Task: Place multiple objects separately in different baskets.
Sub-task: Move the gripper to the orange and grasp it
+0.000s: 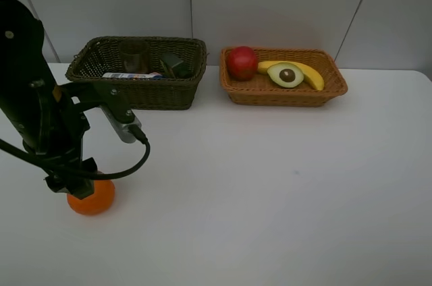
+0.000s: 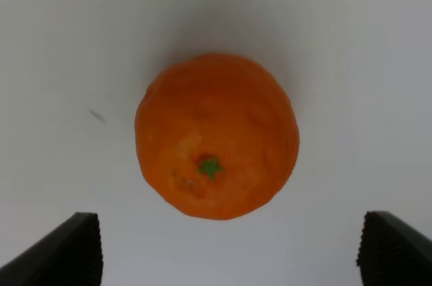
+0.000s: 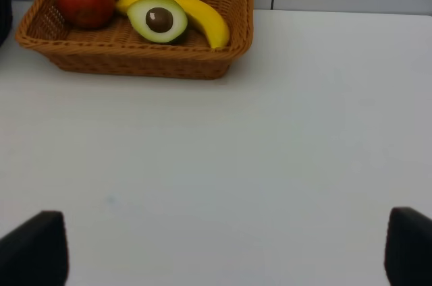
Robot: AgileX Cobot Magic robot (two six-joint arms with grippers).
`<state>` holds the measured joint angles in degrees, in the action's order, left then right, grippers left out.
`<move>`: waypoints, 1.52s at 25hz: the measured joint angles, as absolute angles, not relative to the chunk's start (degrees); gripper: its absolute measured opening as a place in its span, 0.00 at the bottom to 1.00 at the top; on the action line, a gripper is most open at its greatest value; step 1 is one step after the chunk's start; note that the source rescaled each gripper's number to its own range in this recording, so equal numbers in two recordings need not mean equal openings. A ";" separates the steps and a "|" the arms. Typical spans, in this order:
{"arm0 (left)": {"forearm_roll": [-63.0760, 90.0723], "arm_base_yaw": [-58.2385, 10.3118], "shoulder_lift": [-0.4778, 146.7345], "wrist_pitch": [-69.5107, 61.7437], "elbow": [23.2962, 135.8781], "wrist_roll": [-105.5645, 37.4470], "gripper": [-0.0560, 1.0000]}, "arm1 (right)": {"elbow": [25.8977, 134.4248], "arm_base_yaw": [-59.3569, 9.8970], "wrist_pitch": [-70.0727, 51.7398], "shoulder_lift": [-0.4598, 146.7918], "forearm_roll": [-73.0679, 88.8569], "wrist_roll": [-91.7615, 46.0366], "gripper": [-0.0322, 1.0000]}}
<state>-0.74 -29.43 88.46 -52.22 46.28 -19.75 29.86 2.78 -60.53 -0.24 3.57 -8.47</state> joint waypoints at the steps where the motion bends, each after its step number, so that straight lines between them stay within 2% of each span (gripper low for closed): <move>1: -1.23 -29.43 88.46 -51.90 46.22 -19.75 1.00 | 29.86 2.78 -60.53 -0.24 3.57 -8.47 0.99; 38: -2.35 -29.43 104.06 -44.86 46.22 -19.91 1.00 | 29.86 2.78 -60.53 -0.24 3.57 -8.47 0.99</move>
